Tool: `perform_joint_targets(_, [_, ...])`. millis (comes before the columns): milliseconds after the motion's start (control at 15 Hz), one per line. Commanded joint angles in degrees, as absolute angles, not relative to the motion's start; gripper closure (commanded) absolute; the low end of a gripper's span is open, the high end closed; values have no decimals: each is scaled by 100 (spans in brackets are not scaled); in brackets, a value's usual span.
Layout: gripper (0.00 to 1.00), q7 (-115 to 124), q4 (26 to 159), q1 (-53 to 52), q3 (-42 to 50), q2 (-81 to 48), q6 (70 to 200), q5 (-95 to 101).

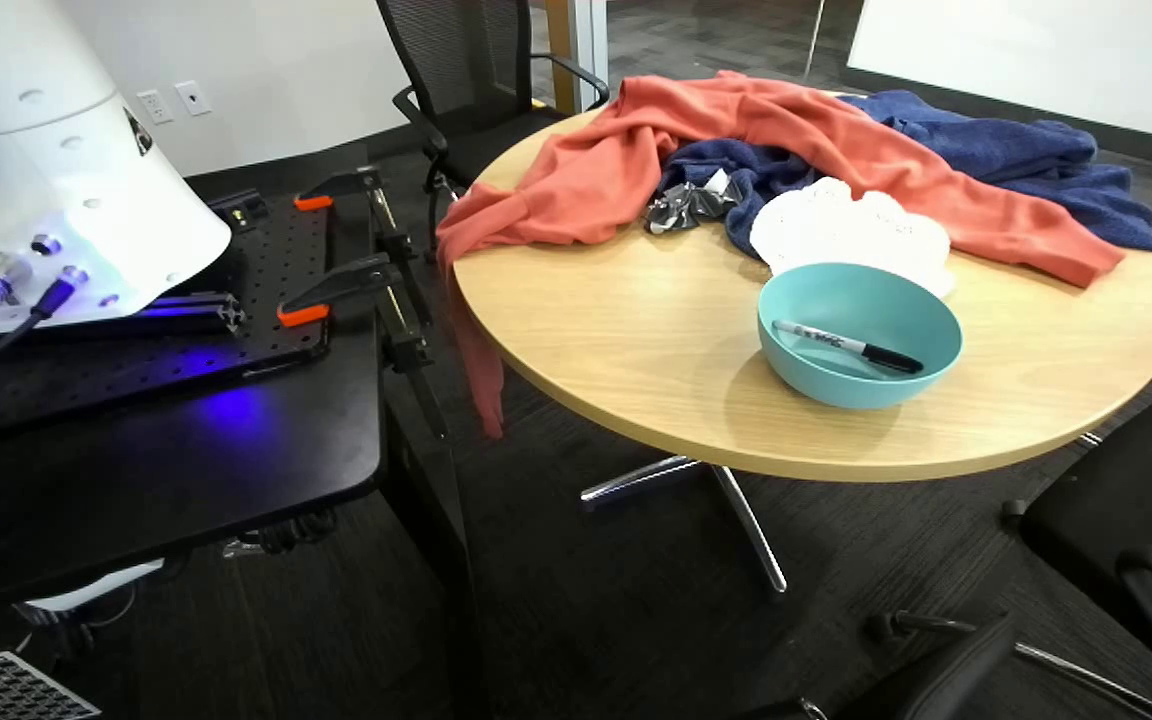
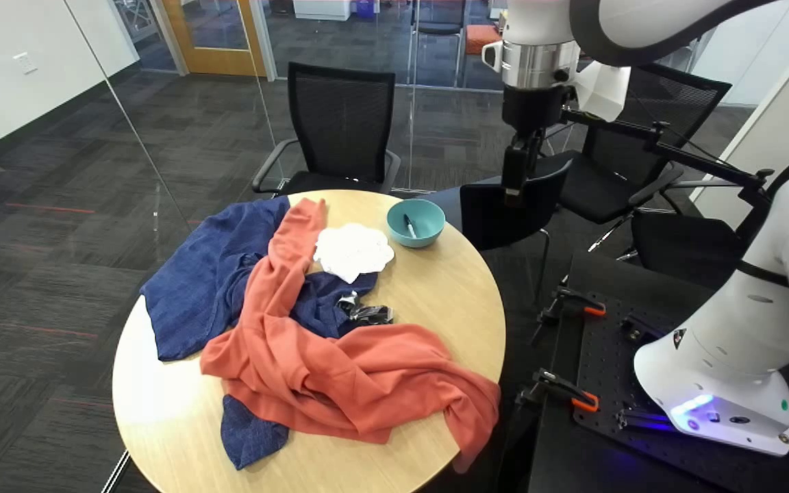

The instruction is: Put the marker on the table

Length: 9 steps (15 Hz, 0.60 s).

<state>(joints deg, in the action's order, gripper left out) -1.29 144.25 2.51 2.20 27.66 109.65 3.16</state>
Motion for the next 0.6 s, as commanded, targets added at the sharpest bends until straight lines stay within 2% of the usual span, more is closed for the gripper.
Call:
perform_joint_targets(0, [0,62,13879,493,396,2033,11569,380])
perform_joint_targets(533, [0,506,12861,884,822,84,13025,200])
